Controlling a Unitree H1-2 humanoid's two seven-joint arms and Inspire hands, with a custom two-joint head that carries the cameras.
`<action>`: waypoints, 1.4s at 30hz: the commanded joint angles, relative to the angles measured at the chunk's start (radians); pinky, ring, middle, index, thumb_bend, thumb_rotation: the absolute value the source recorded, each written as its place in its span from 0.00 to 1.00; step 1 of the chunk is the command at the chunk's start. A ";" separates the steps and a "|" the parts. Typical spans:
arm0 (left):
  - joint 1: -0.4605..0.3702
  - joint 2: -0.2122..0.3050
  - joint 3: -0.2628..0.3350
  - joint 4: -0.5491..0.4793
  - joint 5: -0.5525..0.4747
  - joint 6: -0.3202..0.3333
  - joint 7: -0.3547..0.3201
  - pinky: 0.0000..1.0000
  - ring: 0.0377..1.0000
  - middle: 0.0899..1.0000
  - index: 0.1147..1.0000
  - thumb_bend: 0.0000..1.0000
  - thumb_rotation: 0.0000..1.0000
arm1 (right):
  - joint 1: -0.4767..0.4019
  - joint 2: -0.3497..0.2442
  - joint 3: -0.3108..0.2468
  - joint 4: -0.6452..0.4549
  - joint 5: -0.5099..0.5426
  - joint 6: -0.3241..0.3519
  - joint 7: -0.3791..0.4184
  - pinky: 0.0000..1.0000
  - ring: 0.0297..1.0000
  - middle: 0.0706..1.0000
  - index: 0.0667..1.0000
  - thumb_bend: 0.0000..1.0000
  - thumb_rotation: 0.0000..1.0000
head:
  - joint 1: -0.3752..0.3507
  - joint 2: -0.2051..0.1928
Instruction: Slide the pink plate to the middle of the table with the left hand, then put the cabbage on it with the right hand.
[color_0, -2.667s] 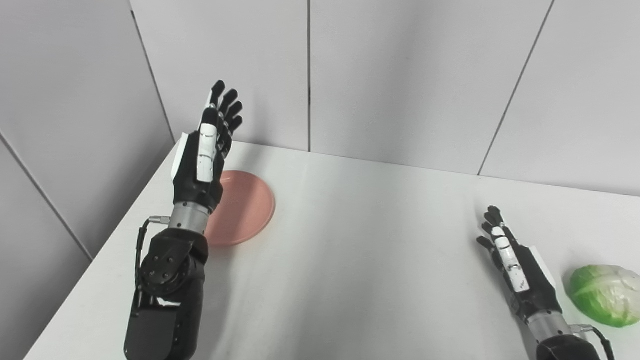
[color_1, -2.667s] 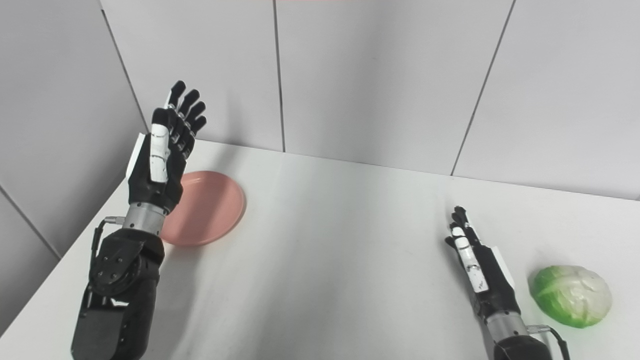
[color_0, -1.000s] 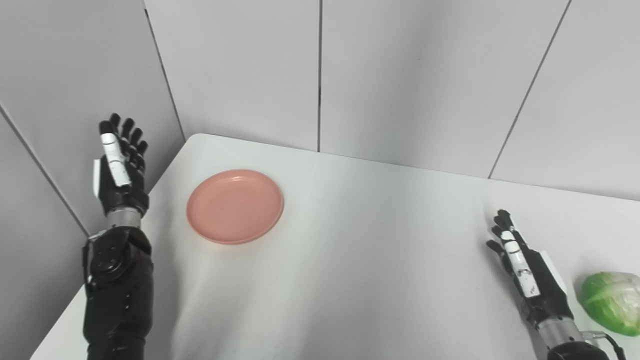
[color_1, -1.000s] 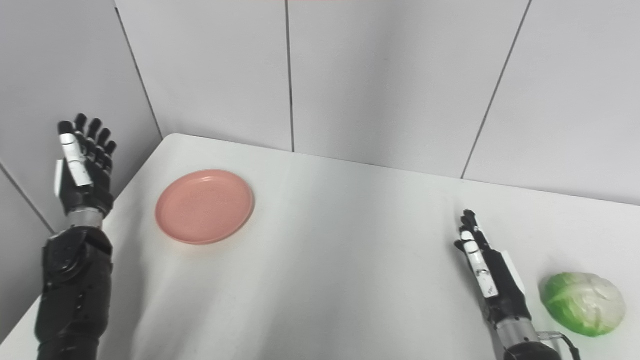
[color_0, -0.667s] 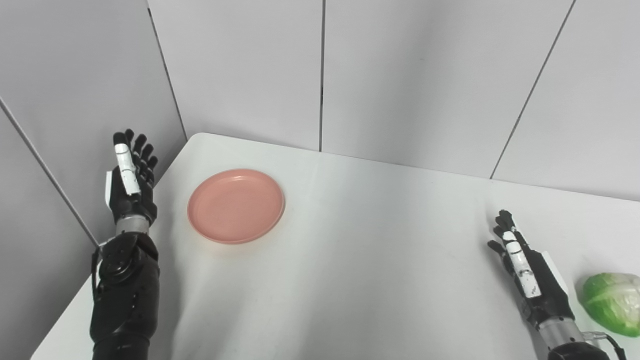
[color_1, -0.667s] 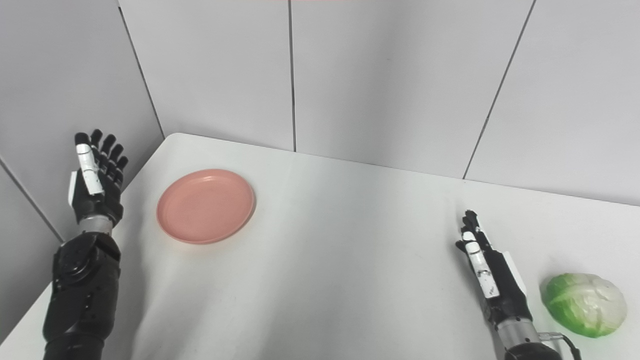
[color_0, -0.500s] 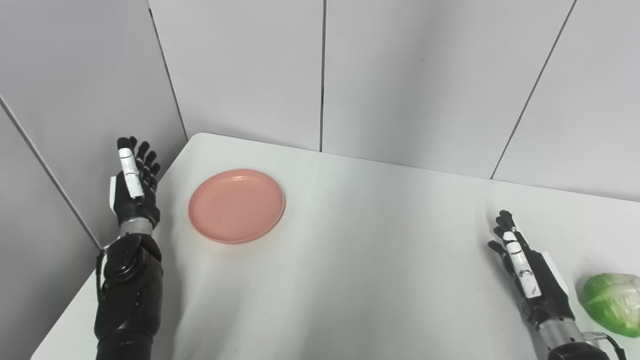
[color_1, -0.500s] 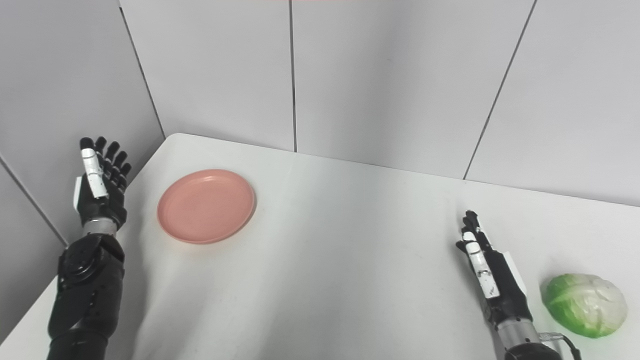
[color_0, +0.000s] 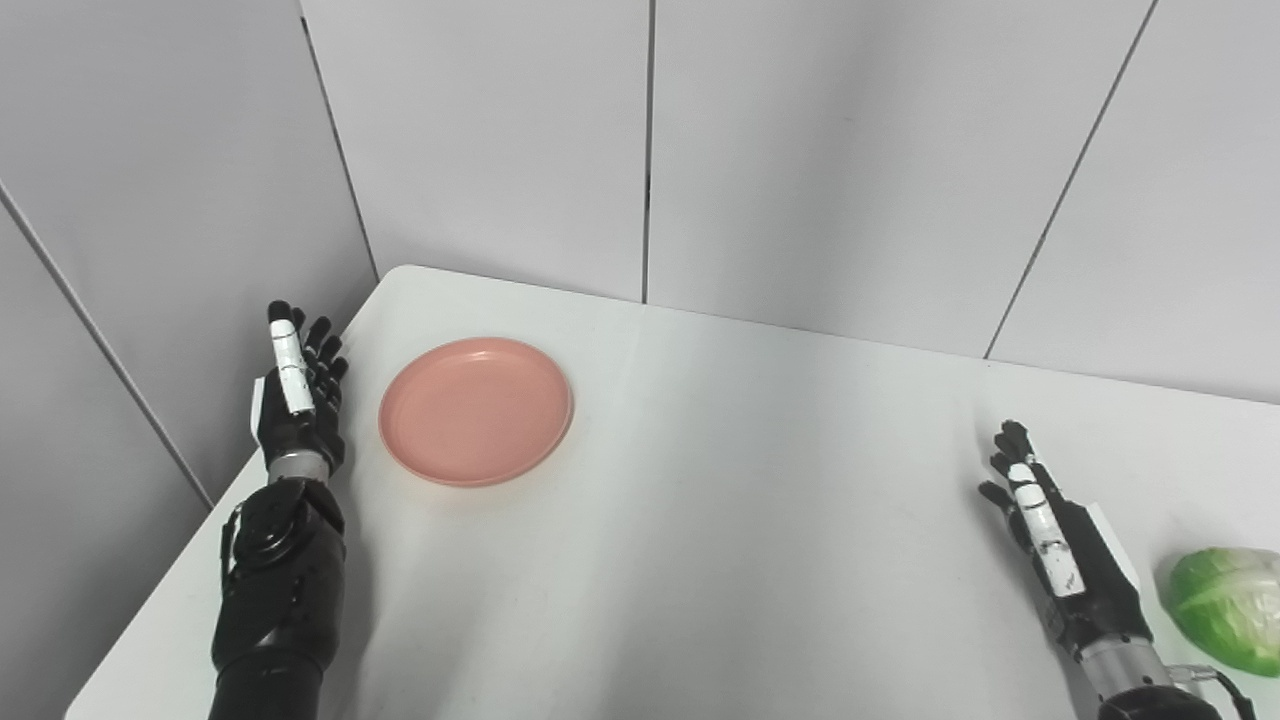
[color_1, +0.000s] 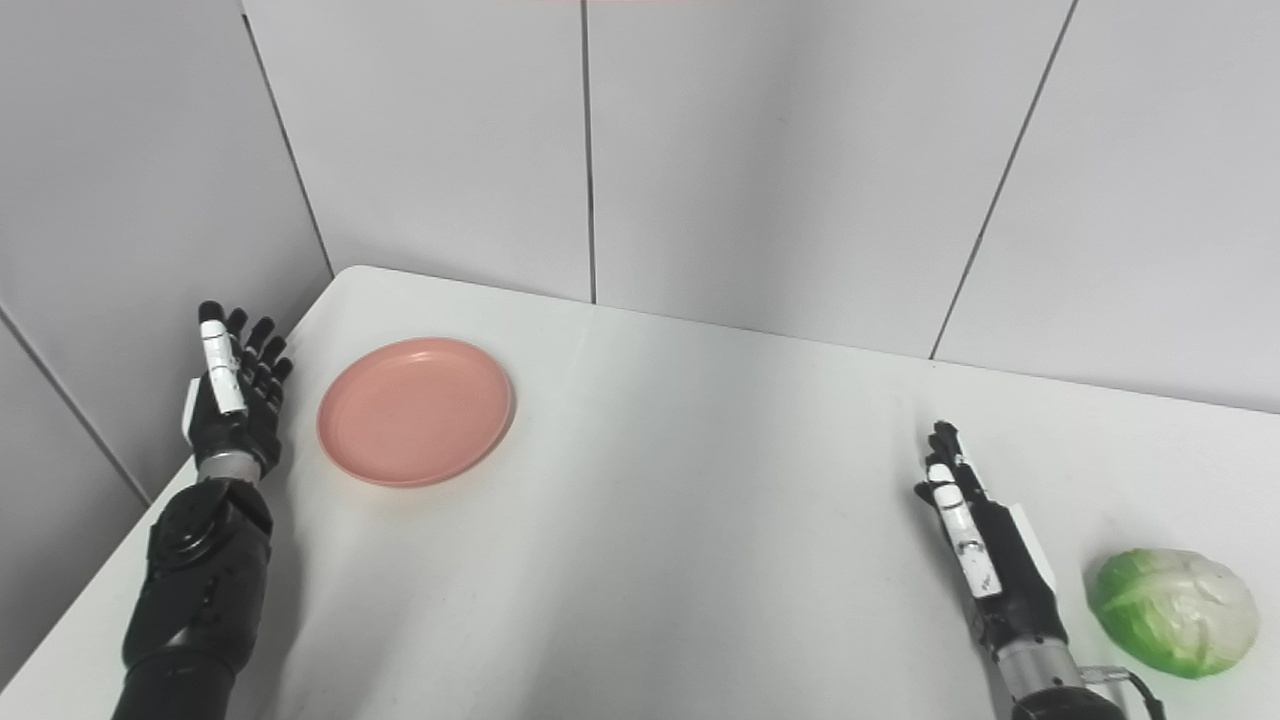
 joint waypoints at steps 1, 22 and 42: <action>-0.039 0.022 -0.010 0.012 -0.006 -0.016 -0.019 0.96 0.96 0.96 0.96 0.76 0.98 | -0.004 -0.008 0.001 -0.010 -0.007 0.030 0.000 1.00 1.00 1.00 1.00 0.25 1.00 | -0.002 0.003; -0.040 0.004 -0.132 0.080 0.002 -0.028 -0.148 0.96 0.97 0.96 0.97 0.77 1.00 | 0.003 -0.004 0.004 -0.021 -0.014 0.024 -0.002 1.00 0.99 1.00 1.00 0.27 1.00 | -0.024 0.015; 0.019 -0.074 -0.254 -0.226 0.038 0.200 -0.129 0.95 0.95 0.94 0.95 0.78 0.99 | 0.003 -0.006 0.012 -0.029 -0.025 0.035 -0.002 1.00 0.99 1.00 1.00 0.27 1.00 | -0.045 0.026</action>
